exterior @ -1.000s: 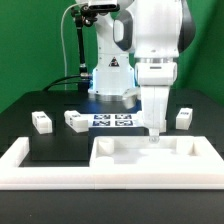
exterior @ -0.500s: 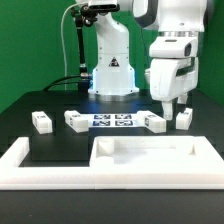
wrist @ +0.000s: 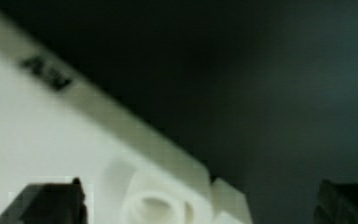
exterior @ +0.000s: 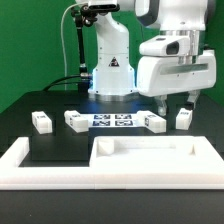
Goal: Assemble desk
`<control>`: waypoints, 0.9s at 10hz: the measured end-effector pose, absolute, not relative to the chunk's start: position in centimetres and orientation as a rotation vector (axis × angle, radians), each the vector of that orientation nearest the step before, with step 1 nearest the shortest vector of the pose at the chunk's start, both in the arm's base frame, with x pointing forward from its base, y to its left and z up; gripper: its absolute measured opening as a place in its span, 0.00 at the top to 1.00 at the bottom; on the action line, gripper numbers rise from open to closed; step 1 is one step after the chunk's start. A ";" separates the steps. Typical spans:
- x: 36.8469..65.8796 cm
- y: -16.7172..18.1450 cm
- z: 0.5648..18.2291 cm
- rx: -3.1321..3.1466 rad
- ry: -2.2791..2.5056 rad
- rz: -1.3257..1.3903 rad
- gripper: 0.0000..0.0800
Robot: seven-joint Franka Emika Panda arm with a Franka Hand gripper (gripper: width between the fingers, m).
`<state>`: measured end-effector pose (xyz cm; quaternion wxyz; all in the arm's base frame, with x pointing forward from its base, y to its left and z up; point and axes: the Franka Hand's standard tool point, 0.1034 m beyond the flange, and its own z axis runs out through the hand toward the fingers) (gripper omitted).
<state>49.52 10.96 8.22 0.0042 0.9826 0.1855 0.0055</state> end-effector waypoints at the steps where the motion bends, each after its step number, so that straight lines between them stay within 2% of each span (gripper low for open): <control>1: 48.5 11.8 8.7 3.111 0.383 -0.027 0.19; 3: 48.2 13.2 8.4 3.135 0.222 0.025 0.19; 6: 47.8 13.4 8.3 3.163 -0.108 -0.013 0.19; 7: 46.1 12.8 8.1 3.152 -0.205 -0.186 0.19; 9: 44.3 12.7 7.5 3.154 -0.395 -0.369 0.19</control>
Offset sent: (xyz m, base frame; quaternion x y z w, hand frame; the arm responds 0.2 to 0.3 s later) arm 0.0000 0.0000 0.0000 0.0000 0.0000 0.1938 0.9810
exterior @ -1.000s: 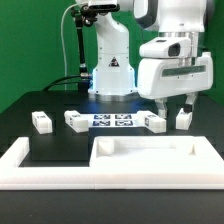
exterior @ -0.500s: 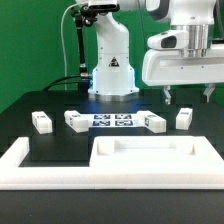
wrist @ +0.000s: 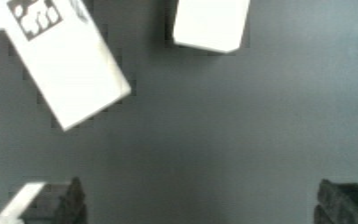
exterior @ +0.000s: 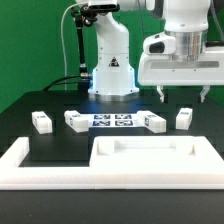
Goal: Assemble desk
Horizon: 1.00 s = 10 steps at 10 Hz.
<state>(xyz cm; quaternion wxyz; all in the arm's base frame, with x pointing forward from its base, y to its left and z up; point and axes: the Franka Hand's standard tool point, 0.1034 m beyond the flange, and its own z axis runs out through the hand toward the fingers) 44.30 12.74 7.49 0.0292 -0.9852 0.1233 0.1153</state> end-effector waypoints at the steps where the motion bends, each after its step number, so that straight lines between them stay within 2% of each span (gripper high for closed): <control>1: 43.5 12.5 7.3 -3.020 0.361 0.489 0.19; 4: 43.8 12.2 7.0 -2.962 0.369 0.750 0.19; 5: 43.1 13.1 6.5 -2.853 0.461 0.908 0.19; 7: 43.2 13.6 5.6 -2.747 0.513 1.055 0.19; 10: 43.0 14.0 4.8 -2.731 0.485 1.131 0.19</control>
Offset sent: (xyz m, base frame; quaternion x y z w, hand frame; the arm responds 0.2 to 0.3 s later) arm 0.0000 0.0000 0.0000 0.0000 -0.1296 0.0000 0.9916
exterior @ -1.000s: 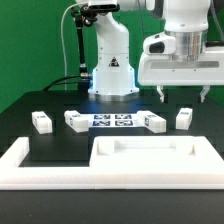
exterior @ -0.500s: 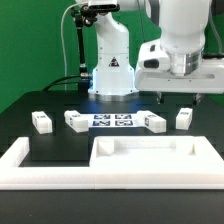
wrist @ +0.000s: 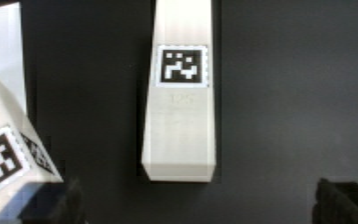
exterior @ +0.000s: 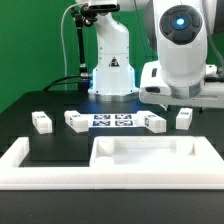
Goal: Assemble desk
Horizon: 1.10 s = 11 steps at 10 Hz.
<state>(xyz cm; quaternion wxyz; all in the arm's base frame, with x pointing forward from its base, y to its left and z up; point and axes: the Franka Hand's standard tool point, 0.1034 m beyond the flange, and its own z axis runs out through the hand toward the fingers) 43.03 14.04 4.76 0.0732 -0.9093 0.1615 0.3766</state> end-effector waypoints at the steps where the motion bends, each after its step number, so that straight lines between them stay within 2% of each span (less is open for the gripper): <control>1: 43.0 14.0 4.8 -2.730 0.486 1.131 0.19; 5: 41.4 15.4 3.5 -2.565 0.504 1.231 0.19; 9: 41.6 15.0 3.1 -2.564 0.521 1.231 0.19; 11: 40.2 15.0 2.3 -2.531 0.518 1.314 0.19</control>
Offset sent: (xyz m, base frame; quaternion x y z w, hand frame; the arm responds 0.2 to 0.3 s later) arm -0.0177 0.0338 -0.0136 0.0719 -0.0743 0.0134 0.9946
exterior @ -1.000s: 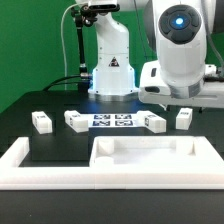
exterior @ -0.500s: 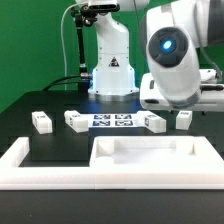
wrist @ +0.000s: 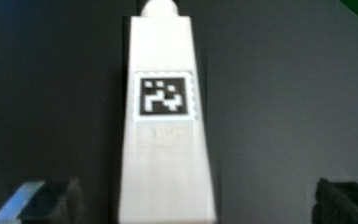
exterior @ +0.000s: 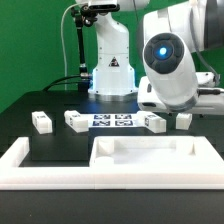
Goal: Assemble desk
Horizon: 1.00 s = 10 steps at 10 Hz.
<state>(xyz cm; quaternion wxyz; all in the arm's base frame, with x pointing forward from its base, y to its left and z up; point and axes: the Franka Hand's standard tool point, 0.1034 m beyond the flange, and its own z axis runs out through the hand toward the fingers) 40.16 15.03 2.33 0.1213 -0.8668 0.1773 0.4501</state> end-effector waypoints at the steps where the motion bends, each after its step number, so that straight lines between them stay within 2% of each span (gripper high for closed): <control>1: 39.6 15.0 2.0 -2.515 0.516 1.349 0.19; 4: 39.2 15.0 1.7 -2.508 0.518 1.365 0.19; 6: 39.2 15.0 1.7 -2.508 0.518 1.365 0.52; 7: 39.2 15.0 1.7 -2.508 0.518 1.366 0.64; 10: 39.2 15.0 1.7 -2.508 0.518 1.366 0.64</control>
Offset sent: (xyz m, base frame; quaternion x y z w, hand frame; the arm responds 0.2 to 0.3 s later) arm 0.0000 0.0000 0.0000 0.0000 0.0000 0.0000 1.0000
